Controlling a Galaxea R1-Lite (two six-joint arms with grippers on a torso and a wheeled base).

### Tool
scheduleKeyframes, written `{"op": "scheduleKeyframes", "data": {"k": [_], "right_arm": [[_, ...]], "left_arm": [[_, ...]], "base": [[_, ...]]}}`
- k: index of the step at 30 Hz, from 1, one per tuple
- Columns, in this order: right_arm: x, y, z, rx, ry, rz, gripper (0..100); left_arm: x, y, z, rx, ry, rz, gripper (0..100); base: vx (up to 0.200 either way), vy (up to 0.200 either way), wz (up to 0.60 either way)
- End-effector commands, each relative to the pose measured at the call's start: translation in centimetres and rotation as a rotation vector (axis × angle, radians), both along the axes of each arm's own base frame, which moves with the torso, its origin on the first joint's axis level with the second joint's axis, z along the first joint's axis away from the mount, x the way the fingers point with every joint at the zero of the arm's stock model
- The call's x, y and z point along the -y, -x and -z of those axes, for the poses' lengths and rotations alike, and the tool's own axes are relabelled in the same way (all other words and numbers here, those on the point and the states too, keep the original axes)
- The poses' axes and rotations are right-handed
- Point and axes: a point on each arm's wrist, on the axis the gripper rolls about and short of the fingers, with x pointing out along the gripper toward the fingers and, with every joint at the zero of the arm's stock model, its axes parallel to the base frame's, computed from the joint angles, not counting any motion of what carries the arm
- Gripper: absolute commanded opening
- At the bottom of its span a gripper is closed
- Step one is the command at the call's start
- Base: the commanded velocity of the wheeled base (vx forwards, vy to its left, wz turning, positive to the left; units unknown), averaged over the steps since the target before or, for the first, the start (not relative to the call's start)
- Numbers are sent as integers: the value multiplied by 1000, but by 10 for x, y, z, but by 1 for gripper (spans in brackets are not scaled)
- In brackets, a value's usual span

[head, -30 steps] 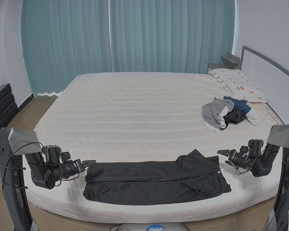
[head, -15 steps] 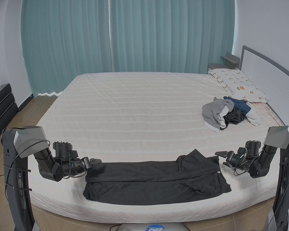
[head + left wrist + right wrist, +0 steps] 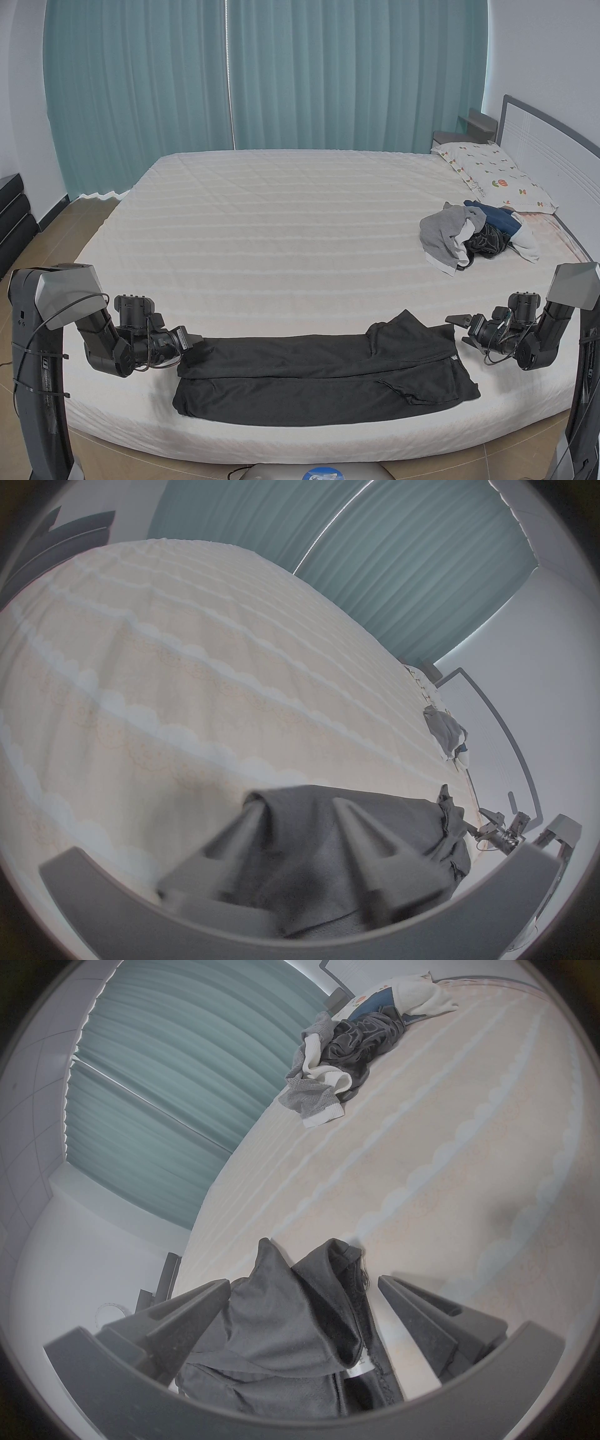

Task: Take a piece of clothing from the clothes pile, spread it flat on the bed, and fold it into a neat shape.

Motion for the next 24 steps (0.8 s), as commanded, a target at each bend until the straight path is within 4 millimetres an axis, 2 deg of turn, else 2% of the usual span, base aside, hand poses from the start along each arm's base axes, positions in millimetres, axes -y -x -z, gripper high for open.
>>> {"op": "scheduleKeyframes", "data": {"k": [1, 13, 24], "right_arm": [[-1, -9, 3, 7, 9, 6, 100], [-8, -28, 11, 35, 46, 33, 100], [-15, -30, 25, 23, 101, 12, 100]], "left_arm": [[-1, -2, 2, 4, -16, -23, 0], [-2, -5, 0, 30, 18, -60, 0], [-2, -4, 0, 28, 18, -59, 0]], "base": [[0, 0, 0], [0, 0, 0], [0, 0, 0]]}}
